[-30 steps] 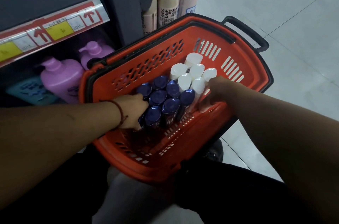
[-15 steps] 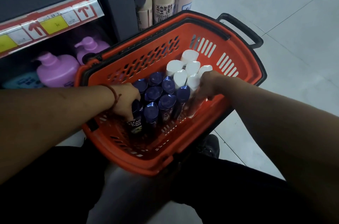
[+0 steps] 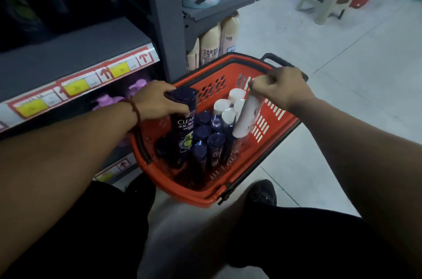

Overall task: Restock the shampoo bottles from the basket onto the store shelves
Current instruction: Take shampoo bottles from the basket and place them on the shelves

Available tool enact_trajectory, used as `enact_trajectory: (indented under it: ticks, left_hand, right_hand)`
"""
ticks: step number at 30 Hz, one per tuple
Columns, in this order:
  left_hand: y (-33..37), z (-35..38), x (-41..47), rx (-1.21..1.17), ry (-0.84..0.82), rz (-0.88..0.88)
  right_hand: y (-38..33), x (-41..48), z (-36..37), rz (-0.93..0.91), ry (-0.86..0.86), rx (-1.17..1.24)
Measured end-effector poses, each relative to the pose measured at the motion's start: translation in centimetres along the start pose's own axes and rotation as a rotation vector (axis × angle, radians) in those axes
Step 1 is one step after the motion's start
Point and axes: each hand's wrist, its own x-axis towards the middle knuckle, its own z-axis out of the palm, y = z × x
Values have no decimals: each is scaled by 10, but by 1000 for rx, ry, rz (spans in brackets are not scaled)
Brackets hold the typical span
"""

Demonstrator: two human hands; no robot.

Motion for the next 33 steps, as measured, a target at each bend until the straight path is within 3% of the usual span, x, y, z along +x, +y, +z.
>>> enact_trajectory:
  ticks: [5,10,13,16,22,26,33]
  left_hand:
    - [38,-26,-33,-817,136,5]
    - [61,-42,-50,-1196,153,-56]
    - [51,-36,-57,-1346,-3,-153]
    - [55,-22,-62,-1367,-144,-190]
    - [61,-20,-48,-1419,-85,-217]
    - [56,-30,-37,-1418,-54,-184]
    - [57,-35,-28,-1571,49,-244]
  right_hand:
    - [-40,-15,-33,156,388,436]
    - [-80,-18,-31,377,378,782]
    - [-98,-17,-22,456,433,970]
    - [-112,-9,-9,480,414,1012]
    - [-123,6,9,428,349,996]
    - [-125,2,18,296,62,1060]
    - [-126,4,7,280,169,1236]
